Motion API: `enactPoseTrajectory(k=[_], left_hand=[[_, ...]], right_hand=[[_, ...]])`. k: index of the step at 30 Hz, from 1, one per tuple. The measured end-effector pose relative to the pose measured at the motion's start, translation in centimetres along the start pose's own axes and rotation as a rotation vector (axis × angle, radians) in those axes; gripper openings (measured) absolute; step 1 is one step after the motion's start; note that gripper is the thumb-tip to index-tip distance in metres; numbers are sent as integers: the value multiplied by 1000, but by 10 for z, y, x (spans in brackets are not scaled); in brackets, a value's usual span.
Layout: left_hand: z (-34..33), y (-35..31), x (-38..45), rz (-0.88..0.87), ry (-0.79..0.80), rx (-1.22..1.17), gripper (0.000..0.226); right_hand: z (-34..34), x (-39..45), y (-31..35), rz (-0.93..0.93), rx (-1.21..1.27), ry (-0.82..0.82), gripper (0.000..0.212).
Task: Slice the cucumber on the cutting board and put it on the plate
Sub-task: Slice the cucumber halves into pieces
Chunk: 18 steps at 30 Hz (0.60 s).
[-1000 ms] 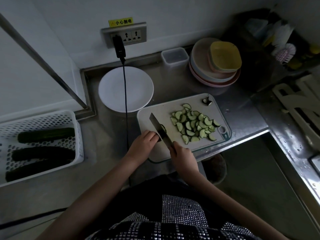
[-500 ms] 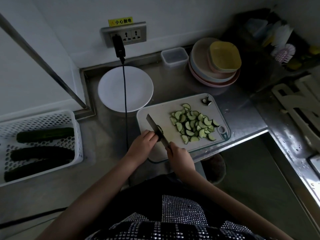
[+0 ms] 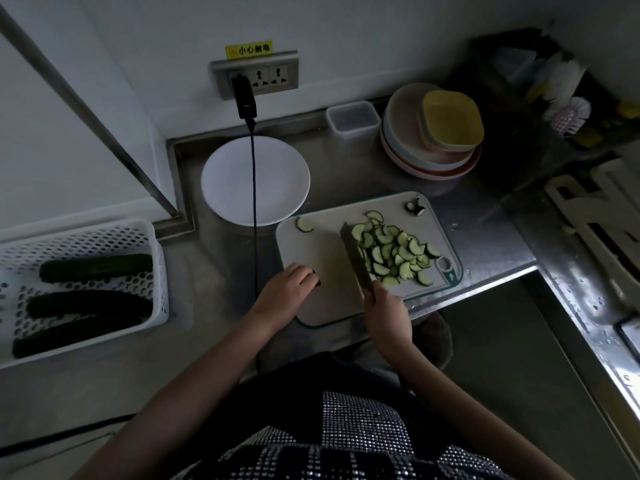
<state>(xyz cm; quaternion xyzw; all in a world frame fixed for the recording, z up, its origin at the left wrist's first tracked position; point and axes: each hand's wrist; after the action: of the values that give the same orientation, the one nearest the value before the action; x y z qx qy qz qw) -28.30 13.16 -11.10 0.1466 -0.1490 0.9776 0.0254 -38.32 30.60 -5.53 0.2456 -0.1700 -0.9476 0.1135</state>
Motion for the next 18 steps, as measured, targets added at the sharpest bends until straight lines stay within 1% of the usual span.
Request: enactPoseTrajectory(k=[2, 5, 9, 12, 18], left_hand=[[2, 0, 0, -19, -3, 25, 18], [4, -1, 1, 13, 2, 41, 22], [2, -2, 3, 39, 49, 35, 26], [3, -2, 3, 37, 75, 43, 30], [3, -2, 2, 34, 68, 16, 29]], right_hand=[[2, -5, 2, 37, 24, 9, 19], [-3, -17, 8, 112, 54, 38, 21], [-9, -23, 13, 214, -14, 81, 22], [-12, -24, 16, 210, -48, 93, 24], [-13, -26, 17, 190, -14, 116, 23]])
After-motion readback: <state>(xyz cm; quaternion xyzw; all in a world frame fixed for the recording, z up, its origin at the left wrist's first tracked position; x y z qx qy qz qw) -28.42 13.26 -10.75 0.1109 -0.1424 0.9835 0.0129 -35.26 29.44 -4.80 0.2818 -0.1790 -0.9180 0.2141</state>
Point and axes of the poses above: each hand's wrist, its own x-axis towards the middle knuckle, its own z-axis out of the back of the hand, y = z × x, and after that the axes turned 9 degrees about -z, right-handed
